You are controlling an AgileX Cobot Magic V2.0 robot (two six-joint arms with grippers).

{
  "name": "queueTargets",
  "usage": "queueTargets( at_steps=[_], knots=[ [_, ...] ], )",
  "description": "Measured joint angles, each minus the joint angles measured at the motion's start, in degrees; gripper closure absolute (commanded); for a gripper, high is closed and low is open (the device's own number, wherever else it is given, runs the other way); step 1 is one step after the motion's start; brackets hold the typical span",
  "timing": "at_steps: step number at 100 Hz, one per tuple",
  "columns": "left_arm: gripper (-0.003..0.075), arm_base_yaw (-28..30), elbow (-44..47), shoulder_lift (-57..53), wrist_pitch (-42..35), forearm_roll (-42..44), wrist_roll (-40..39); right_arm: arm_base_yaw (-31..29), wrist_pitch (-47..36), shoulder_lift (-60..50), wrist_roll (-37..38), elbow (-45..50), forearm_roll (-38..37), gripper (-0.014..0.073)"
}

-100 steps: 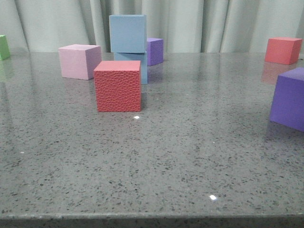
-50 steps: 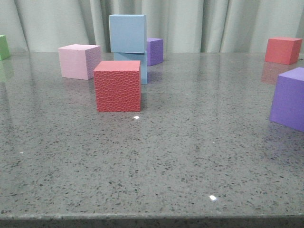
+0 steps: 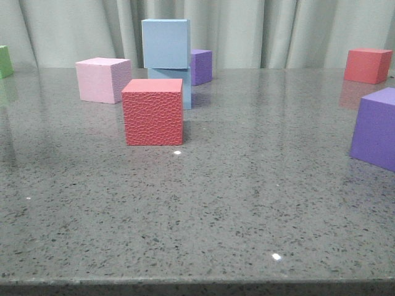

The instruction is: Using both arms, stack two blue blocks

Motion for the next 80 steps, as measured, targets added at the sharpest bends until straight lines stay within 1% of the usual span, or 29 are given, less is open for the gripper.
queueTargets(
  at_steps=[6,13,25,43,60,67,80],
  knots=[
    [0.0600,0.0,4.3,-3.9,-2.2,0.4,-0.2,0.0,-0.1,-1.1,0.0,0.8,-0.1,0.0070],
    [0.0653,0.0,10.1,-8.8,-5.3,0.7,-1.0,0.0,-0.2,-2.1,0.0,1.8,-0.2,0.0143],
    [0.0740,0.0,18.3,-15.8,-9.3,0.7,-1.5,0.0,-0.2,-3.2,0.0,3.4,-0.2,0.0302],
    [0.0738,0.0,28.0,-26.4,-11.3,0.8,-1.6,0.0,-0.2,-4.2,0.0,4.6,-0.2,0.0522],
    [0.0738,0.0,35.4,-35.1,-11.7,0.8,-1.6,0.0,-0.2,-5.9,0.0,5.5,-0.2,0.0670],
    [0.0738,0.0,37.9,-38.0,-11.9,0.6,-1.6,0.0,-0.5,-7.0,0.0,6.5,-0.3,0.0711],
    [0.0738,0.0,41.9,-43.8,-11.9,0.2,-1.6,0.0,-1.2,-9.8,0.0,9.2,-0.5,0.0706]
  ],
)
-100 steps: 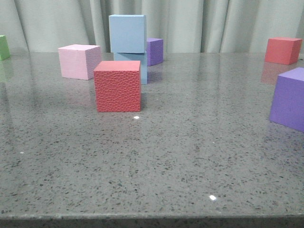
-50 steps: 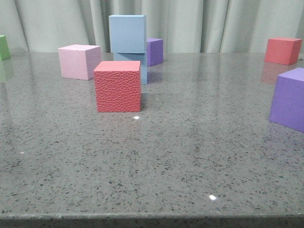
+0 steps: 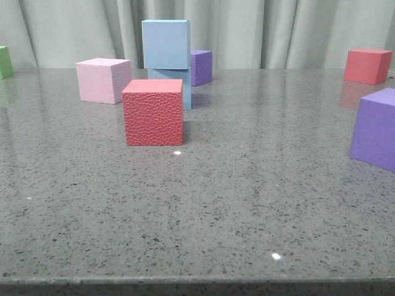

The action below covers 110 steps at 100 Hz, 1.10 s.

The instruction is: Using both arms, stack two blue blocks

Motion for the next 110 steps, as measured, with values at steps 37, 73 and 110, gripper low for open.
queueTargets(
  at_steps=[37,73,110],
  knots=[
    [0.0738,0.0,4.6,-11.8,-0.1,-0.4,0.0,0.0,-3.3,-8.9,0.0,7.1,-1.3,0.0706],
    [0.0738,0.0,4.7,-12.3,-0.1,-0.4,0.0,0.0,-3.3,-9.4,0.0,7.9,-1.5,0.0706],
    [0.0739,0.0,4.7,-12.3,-0.1,-0.4,0.0,0.0,-3.2,-9.4,0.0,7.9,-1.5,0.0706]
  ],
)
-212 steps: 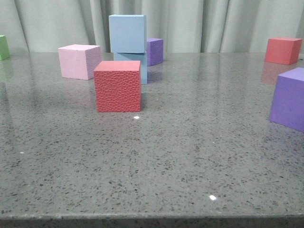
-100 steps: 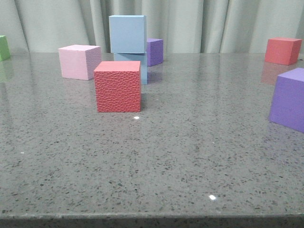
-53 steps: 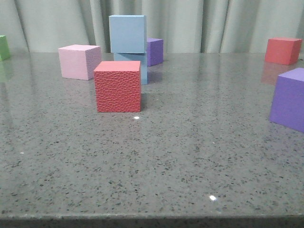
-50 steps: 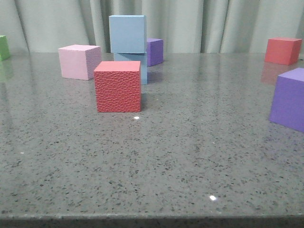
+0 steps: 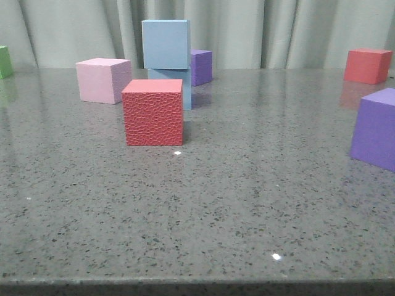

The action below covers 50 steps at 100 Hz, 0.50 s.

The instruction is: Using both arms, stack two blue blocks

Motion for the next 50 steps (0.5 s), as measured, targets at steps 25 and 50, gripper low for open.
queueTargets(
  at_steps=[25,50],
  knots=[
    [0.0739,0.0,1.2,0.0,-0.4,1.5,0.0,0.0,0.0,0.0,0.0,0.0,0.0,0.0706],
    [0.0739,1.5,6.0,0.0,-9.9,0.9,6.1,0.0,0.1,0.0,0.0,0.0,0.0,0.0706]
  ],
)
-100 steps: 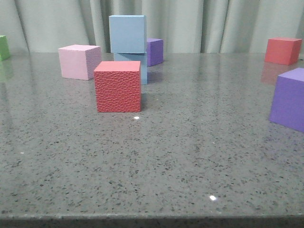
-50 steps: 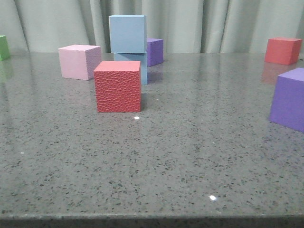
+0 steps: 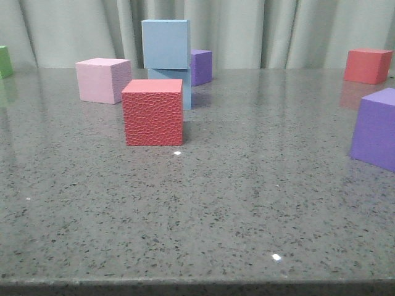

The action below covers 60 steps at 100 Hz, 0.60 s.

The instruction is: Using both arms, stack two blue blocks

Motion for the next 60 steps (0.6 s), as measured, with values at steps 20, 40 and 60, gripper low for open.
queueTargets(
  at_steps=[20,40,60],
  knots=[
    [0.0739,7.5,4.4,0.0,-10.0,-6.3,10.1,0.0,0.0,0.0,0.0,0.0,0.0,0.0706],
    [0.0739,15.4,8.4,-1.5,-18.4,-10.1,16.9,0.0,0.0,0.0,0.0,0.0,0.0,0.0706],
    [0.0739,22.0,12.8,-2.6,-21.5,-12.6,18.4,0.0,0.0,0.0,0.0,0.0,0.0,0.0706]
  ],
)
